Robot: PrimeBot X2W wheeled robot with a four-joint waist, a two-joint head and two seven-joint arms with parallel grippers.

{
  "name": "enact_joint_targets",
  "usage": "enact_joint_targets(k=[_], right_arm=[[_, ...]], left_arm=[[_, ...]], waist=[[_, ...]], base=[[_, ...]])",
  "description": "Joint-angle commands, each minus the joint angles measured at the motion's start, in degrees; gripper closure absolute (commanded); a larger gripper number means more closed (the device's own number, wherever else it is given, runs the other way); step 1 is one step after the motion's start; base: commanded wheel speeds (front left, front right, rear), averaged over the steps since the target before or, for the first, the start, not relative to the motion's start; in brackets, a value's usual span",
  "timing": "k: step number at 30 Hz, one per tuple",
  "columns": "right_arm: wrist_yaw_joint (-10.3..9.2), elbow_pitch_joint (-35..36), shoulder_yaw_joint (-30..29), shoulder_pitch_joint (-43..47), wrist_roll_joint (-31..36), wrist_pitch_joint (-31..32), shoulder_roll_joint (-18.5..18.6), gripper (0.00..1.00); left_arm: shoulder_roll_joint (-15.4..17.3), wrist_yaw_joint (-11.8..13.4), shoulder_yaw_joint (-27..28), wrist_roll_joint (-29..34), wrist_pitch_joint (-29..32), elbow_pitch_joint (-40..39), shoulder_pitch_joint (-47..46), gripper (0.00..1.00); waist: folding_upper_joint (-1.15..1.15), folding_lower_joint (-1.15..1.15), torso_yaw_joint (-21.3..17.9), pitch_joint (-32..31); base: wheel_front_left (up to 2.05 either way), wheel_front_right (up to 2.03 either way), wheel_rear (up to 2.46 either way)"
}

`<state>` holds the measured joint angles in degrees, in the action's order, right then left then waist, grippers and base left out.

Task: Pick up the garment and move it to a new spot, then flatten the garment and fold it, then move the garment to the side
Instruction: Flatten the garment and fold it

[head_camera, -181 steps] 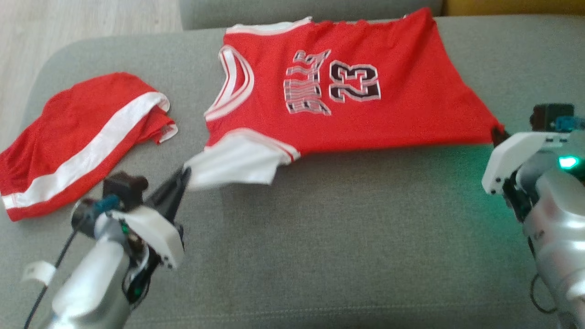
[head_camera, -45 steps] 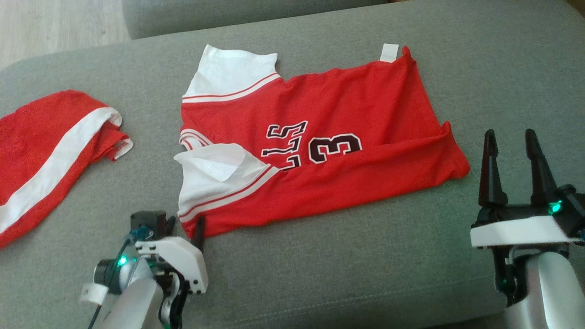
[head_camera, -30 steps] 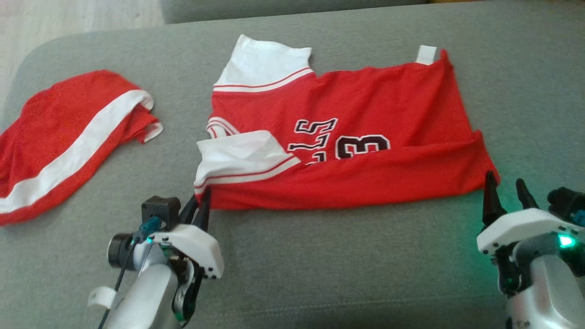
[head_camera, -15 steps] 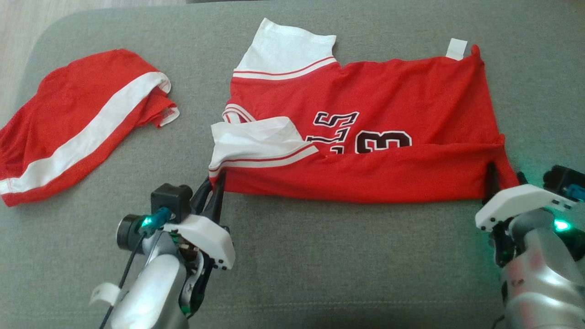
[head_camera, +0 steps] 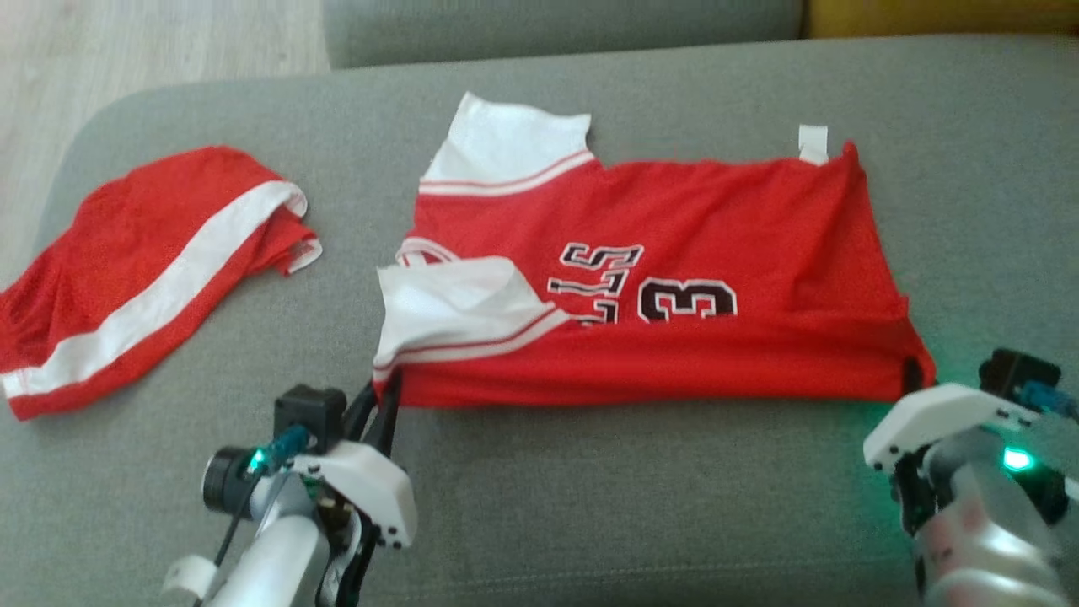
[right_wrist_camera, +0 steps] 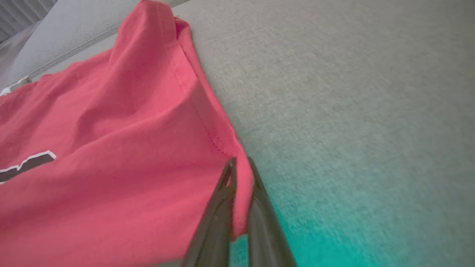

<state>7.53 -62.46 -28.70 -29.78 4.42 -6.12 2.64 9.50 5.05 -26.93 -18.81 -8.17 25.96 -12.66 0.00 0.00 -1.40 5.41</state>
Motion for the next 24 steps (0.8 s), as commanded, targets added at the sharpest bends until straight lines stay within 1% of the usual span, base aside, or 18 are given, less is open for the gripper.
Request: enact_joint_targets(k=[1,6,13,14,15,16,17,20,24], right_arm=[[-0.04,1.6,0.6,-0.2,0.4,-0.8,0.2,1.00],[-0.04,1.3,-1.0,2.7,-0.4,-1.4,0.2,1.00],[-0.04,-0.9,0.7,4.6,-3.1,-3.0,0.2,1.00],[-0.04,-0.8,1.1,4.5,-3.1,-3.8,0.2,0.74],[-0.04,-0.4,1.6,4.4,-3.1,-4.6,0.2,0.09],[-0.04,0.0,2.1,4.1,-3.5,-5.3,0.2,0.00],[-0.04,0.4,2.8,3.6,-4.3,-6.1,0.2,0.00],[-0.04,3.2,6.6,2.1,-7.1,-8.0,0.2,0.00],[-0.04,11.4,12.9,2.0,-11.2,-8.8,0.2,0.00]], left_arm=[[1.7,0.3,2.2,-0.5,-0.1,-1.5,-1.1,1.00],[2.4,-0.3,1.2,-1.3,1.3,-1.8,2.8,1.00],[3.1,-0.3,0.0,-2.2,3.0,-4.5,7.6,1.00],[3.1,-0.2,-0.1,-2.3,3.1,-4.6,7.8,0.99],[3.0,-0.1,-0.1,-2.3,3.0,-4.7,7.8,0.61],[2.8,0.2,0.1,-2.3,2.5,-4.9,7.7,0.18],[2.7,0.5,0.2,-2.3,2.1,-5.0,7.5,0.00],[2.3,1.5,1.1,-2.2,-0.5,-5.6,6.7,0.00],[2.2,2.4,3.3,-2.1,-4.6,-8.0,4.3,0.00]], waist=[[0.00,0.00,-0.3,-1.2],[0.00,0.00,-0.9,-4.2],[0.00,0.00,-1.9,-5.9],[0.00,0.00,-2.1,-5.9],[0.00,0.00,-2.3,-5.8],[0.00,0.00,-2.6,-5.8],[0.00,0.00,-2.8,-5.7],[0.00,0.00,-3.7,-5.4],[0.00,0.00,-5.1,-3.8]], base=[[0.00,0.00,0.00],[0.00,0.00,0.00],[0.00,0.00,0.00],[0.00,0.00,0.00],[0.00,0.00,0.00],[0.00,0.00,0.00],[0.00,0.00,0.00],[0.00,0.00,0.00],[0.00,0.00,0.00]])
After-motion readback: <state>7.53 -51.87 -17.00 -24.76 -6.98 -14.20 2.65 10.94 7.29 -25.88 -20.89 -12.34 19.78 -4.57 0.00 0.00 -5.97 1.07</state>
